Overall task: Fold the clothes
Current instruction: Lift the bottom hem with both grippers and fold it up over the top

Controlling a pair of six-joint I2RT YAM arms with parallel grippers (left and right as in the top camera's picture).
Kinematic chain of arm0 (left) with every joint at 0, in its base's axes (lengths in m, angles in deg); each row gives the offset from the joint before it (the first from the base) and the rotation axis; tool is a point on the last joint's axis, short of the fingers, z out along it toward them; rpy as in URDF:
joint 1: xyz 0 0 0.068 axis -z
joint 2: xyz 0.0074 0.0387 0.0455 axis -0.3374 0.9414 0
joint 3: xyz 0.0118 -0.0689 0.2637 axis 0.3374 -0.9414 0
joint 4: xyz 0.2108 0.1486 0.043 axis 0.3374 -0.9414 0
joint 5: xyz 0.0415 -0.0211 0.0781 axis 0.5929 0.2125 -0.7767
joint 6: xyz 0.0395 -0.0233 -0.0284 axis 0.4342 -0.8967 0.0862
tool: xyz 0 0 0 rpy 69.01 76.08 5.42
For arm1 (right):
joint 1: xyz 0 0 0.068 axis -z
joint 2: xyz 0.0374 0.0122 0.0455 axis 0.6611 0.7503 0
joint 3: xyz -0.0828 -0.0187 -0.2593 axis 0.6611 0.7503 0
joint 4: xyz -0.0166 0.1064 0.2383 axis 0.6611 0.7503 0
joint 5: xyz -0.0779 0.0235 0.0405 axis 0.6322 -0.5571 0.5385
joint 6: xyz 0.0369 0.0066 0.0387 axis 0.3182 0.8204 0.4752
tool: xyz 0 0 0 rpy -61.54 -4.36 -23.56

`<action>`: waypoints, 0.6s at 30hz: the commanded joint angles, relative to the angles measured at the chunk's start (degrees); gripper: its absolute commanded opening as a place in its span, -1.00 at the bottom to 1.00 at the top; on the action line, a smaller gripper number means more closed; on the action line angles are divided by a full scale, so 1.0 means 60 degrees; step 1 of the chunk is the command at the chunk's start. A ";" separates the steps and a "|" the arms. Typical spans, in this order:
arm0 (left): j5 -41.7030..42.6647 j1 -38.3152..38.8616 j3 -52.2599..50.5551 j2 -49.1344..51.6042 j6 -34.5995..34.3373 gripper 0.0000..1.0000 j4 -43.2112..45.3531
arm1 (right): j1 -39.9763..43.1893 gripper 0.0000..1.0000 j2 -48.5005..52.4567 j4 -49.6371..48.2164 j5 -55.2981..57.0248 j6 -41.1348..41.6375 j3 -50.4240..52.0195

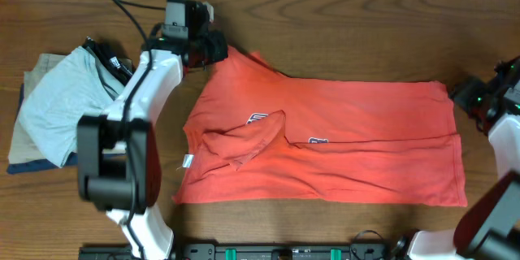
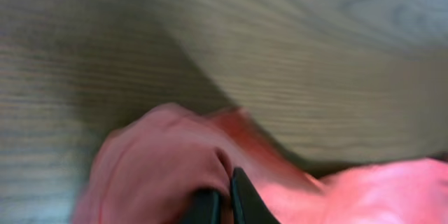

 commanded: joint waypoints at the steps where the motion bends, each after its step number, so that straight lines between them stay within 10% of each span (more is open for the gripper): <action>1: -0.0018 0.0011 0.0200 -0.0324 0.0033 -0.88 -0.0463 | -0.0102 0.18 0.0787 -0.0772 -0.0364 -0.0197 -0.0044; 12: -0.0022 0.0018 0.0000 -0.0321 0.0044 -0.88 -0.1479 | -0.1129 0.10 0.3195 -0.2812 -0.0914 -0.0186 -0.0044; 18: -0.0025 0.0018 0.0000 -0.0321 0.0076 -0.88 -0.1548 | -0.1169 -0.98 0.3391 -0.2677 -0.0211 -0.0186 -0.0044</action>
